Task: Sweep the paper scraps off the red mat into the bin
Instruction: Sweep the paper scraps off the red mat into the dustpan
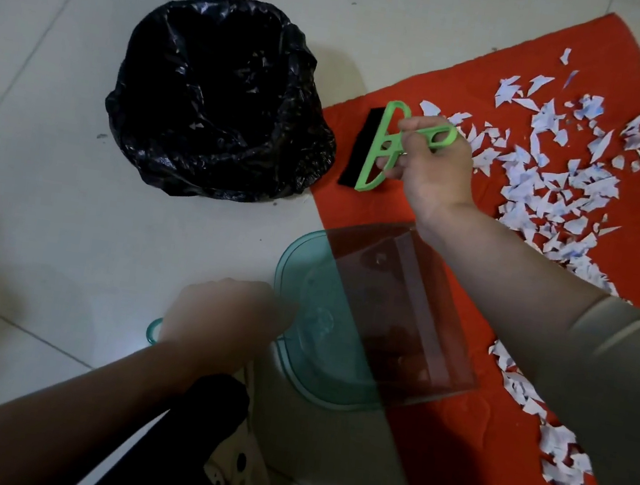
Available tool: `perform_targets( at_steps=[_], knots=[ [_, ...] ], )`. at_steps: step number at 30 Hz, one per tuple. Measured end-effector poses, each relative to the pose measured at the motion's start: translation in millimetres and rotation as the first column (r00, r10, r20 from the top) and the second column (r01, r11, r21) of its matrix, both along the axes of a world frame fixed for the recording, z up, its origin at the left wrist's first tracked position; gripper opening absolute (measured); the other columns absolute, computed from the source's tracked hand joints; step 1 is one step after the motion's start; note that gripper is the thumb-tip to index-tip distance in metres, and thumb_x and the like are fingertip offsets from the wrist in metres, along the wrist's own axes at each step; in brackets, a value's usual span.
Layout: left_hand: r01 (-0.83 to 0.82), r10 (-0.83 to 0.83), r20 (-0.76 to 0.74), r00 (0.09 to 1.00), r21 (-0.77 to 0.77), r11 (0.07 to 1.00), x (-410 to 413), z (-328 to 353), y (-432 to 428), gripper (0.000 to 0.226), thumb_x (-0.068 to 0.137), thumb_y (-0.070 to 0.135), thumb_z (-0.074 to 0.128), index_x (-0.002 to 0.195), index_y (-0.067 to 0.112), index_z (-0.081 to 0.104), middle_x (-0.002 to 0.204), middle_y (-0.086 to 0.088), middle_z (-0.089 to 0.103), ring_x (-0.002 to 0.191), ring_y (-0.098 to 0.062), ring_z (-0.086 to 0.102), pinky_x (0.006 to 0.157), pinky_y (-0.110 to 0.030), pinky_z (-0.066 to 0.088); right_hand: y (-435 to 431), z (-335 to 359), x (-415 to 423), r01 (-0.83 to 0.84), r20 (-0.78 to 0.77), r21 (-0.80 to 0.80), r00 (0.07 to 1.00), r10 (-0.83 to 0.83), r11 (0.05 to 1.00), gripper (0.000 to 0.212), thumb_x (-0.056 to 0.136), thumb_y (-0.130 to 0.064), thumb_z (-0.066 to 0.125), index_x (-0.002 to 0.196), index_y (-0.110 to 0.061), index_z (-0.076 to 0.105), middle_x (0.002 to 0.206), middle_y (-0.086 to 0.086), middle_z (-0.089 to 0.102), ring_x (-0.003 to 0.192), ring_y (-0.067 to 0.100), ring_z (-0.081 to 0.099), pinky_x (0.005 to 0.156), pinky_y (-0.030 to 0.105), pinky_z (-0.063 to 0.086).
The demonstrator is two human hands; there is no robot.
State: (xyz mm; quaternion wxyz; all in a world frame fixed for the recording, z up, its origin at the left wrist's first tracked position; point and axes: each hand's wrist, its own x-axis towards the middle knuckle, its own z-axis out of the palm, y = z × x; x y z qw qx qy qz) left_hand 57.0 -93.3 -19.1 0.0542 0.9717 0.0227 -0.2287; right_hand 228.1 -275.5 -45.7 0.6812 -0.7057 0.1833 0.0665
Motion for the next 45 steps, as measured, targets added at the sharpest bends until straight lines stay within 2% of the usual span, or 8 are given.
perform_targets(
  at_steps=[5,13,19,26,29,33,37,45],
  knots=[
    [-0.002,0.002,-0.006,1.0,-0.008,1.0,1,-1,0,0.053,0.091,0.067,0.032,0.061,0.023,0.039,0.056,0.005,0.049,0.054,-0.013,0.052,0.053,-0.026,0.04,-22,7,-4,0.224,0.122,-0.085,0.97,-0.213,0.971,0.015,0.093,-0.007,0.048,0.086,-0.012,0.06,0.067,0.002,0.059,0.056,0.023,0.059,0.056,0.039,0.054],
    [-0.001,0.001,-0.018,1.0,0.019,1.0,7,3,-10,0.053,0.092,0.066,0.032,0.061,0.023,0.038,0.057,0.005,0.049,0.051,-0.007,0.045,0.048,-0.025,0.028,-12,6,-5,0.05,-0.007,0.007,0.999,-0.05,0.999,0.018,0.094,-0.004,0.048,0.089,-0.015,0.062,0.081,0.011,0.067,0.064,0.025,0.067,0.056,0.029,0.055],
    [-0.007,0.007,-0.004,1.0,0.02,1.0,5,5,-14,0.053,0.092,0.064,0.035,0.059,0.023,0.036,0.054,0.005,0.046,0.048,-0.006,0.042,0.047,-0.025,0.027,-46,6,-7,0.243,0.095,-0.188,0.969,-0.228,0.952,0.012,0.096,-0.01,0.05,0.092,-0.012,0.061,0.073,0.001,0.062,0.06,0.009,0.065,0.058,0.03,0.056],
    [-0.004,0.004,-0.01,1.0,0.034,0.999,7,6,-18,0.053,0.092,0.064,0.035,0.059,0.023,0.036,0.055,0.005,0.047,0.049,-0.006,0.043,0.047,-0.025,0.028,-36,7,-5,0.122,0.027,-0.014,0.992,-0.122,0.992,0.014,0.094,-0.009,0.052,0.087,-0.017,0.061,0.084,0.013,0.068,0.067,0.027,0.069,0.058,0.031,0.055],
    [0.004,-0.004,-0.015,1.0,0.036,0.999,7,6,-20,0.053,0.092,0.065,0.034,0.06,0.024,0.036,0.055,0.005,0.047,0.049,-0.006,0.044,0.047,-0.024,0.027,-40,0,-7,0.136,-0.05,-0.046,0.989,-0.138,0.99,0.01,0.096,-0.011,0.053,0.093,-0.014,0.063,0.091,0.013,0.071,0.068,0.026,0.07,0.057,0.031,0.057],
    [0.0,-0.001,0.009,1.0,0.037,0.999,6,3,-18,0.054,0.091,0.066,0.034,0.058,0.024,0.036,0.054,0.005,0.046,0.049,-0.007,0.045,0.047,-0.025,0.029,-58,4,-10,0.297,0.08,-0.185,0.955,-0.286,0.937,0.012,0.096,-0.01,0.049,0.094,-0.01,0.061,0.075,0.002,0.064,0.06,0.003,0.064,0.059,0.028,0.056],
    [0.007,-0.007,0.004,1.0,0.029,1.0,7,2,-18,0.053,0.092,0.066,0.034,0.059,0.024,0.038,0.054,0.005,0.048,0.049,-0.006,0.046,0.047,-0.024,0.032,-53,11,-14,0.244,0.112,0.001,0.964,-0.243,0.97,0.017,0.095,-0.008,0.051,0.083,-0.016,0.059,0.076,0.007,0.063,0.061,0.024,0.064,0.052,0.026,0.05],
    [0.003,-0.003,-0.002,1.0,0.024,1.0,6,3,-18,0.053,0.092,0.066,0.034,0.06,0.024,0.038,0.054,0.005,0.047,0.048,-0.005,0.045,0.047,-0.023,0.03,-53,0,-14,0.213,-0.012,-0.084,0.977,-0.215,0.973,0.014,0.095,-0.009,0.051,0.089,-0.014,0.062,0.077,0.005,0.066,0.062,0.012,0.064,0.057,0.027,0.052]
  ],
)
